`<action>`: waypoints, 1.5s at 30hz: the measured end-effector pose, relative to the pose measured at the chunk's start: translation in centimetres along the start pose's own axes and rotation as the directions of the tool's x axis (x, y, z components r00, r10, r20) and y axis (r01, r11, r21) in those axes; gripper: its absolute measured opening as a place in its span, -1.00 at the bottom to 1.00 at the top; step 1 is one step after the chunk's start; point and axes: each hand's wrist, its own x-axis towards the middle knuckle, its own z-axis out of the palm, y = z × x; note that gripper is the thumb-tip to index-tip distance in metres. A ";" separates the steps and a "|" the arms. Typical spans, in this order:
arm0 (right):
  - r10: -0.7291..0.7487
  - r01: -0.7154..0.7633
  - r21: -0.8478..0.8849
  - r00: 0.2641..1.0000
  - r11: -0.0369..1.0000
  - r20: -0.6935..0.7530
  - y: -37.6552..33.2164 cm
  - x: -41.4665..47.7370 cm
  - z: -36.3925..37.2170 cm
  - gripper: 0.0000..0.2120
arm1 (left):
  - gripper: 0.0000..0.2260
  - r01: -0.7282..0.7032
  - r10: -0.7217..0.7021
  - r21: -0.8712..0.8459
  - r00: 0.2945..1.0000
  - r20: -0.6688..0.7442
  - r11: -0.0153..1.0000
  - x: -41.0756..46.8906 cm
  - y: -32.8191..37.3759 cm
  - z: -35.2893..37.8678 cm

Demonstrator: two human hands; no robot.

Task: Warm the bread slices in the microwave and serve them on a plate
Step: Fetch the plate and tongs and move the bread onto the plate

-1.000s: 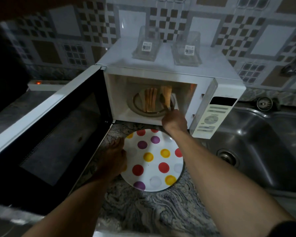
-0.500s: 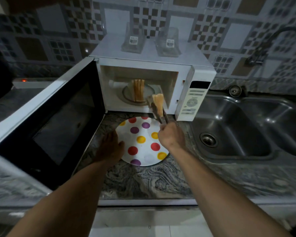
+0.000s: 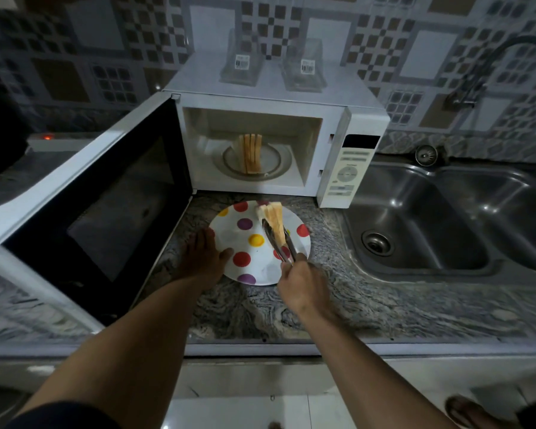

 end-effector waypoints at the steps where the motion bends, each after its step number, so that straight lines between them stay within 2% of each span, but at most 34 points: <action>1: 0.007 -0.007 -0.003 1.000 1.000 -0.001 0.3 -0.2 0.4 -0.68 | -0.29 -0.002 0.002 -0.003 1.000 0.002 1.000 0.0 0.1 0.0; 8: 0.007 -0.007 -0.008 1.000 1.000 0.004 1.1 -0.9 1.1 -0.63 | -0.26 0.009 -0.009 0.028 1.000 -0.001 1.000 0.3 0.2 0.2; 11: 0.000 0.001 -0.015 1.000 1.000 0.023 1.2 -0.6 0.4 -0.54 | -0.27 0.000 -0.001 0.049 1.000 0.015 0.999 0.4 0.3 0.1; 14: -0.012 0.012 -0.011 0.999 1.000 0.030 0.9 -0.7 -0.3 -0.43 | -0.30 -0.021 0.022 0.077 1.000 -0.018 0.997 0.0 0.3 0.0; 17: -0.041 0.041 0.005 0.999 0.999 0.036 0.7 -0.6 -1.1 -0.42 | -0.34 -0.043 0.052 0.123 0.996 -0.075 0.992 -0.2 0.2 -0.3; 21: -0.088 0.088 0.023 0.996 0.996 -0.004 0.0 -0.4 -2.5 -0.43 | -0.43 -0.063 0.074 0.099 0.991 -0.115 0.993 -0.2 0.2 -0.8; 24: -0.098 0.101 0.066 0.994 0.993 -0.047 -1.5 1.0 -3.8 -0.39 | -0.47 -0.020 0.021 0.013 0.993 -0.114 1.000 0.0 0.2 -1.3; 27: -0.084 0.089 0.067 0.994 0.994 -0.072 -3.4 3.6 -4.8 -0.45 | -0.49 -0.035 0.036 0.016 0.992 -0.125 0.999 0.4 0.5 -1.7; 29: -0.086 0.091 0.075 0.993 0.993 -0.075 -4.9 5.5 -5.2 -0.56 | -0.50 -0.058 0.063 0.040 0.988 -0.142 0.998 0.5 0.6 -1.7; 35: -0.105 0.105 0.106 0.994 0.989 -0.011 -9.1 11.5 -5.3 -0.67 | -0.47 -0.063 0.065 0.014 0.980 -0.188 0.998 1.2 -0.1 -0.4; 39: -0.106 0.102 0.115 0.994 0.988 0.029 -11.0 14.8 -4.6 -0.85 | -0.32 -0.095 0.105 0.056 0.972 -0.212 0.994 2.0 -1.1 0.6; 45: -0.097 0.088 0.113 0.992 0.990 0.075 -12.9 18.1 -3.5 -0.79 | -0.45 -0.122 0.146 0.115 0.961 -0.235 0.986 1.6 -0.8 0.2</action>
